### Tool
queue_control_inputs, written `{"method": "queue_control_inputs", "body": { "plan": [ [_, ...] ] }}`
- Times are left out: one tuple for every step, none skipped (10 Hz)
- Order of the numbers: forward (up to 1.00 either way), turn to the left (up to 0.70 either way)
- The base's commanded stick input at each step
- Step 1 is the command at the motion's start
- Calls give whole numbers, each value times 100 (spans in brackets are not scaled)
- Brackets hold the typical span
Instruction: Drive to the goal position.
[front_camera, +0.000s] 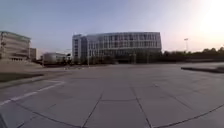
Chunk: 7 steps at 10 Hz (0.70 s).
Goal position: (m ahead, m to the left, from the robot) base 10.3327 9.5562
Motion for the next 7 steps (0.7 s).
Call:
{"method": "queue_control_inputs", "body": {
  "plan": [
    [70, 0],
    [70, 0],
    [70, 0],
    [70, 0],
    [70, 0],
    [70, 0],
    [70, 0]
  ]
}}
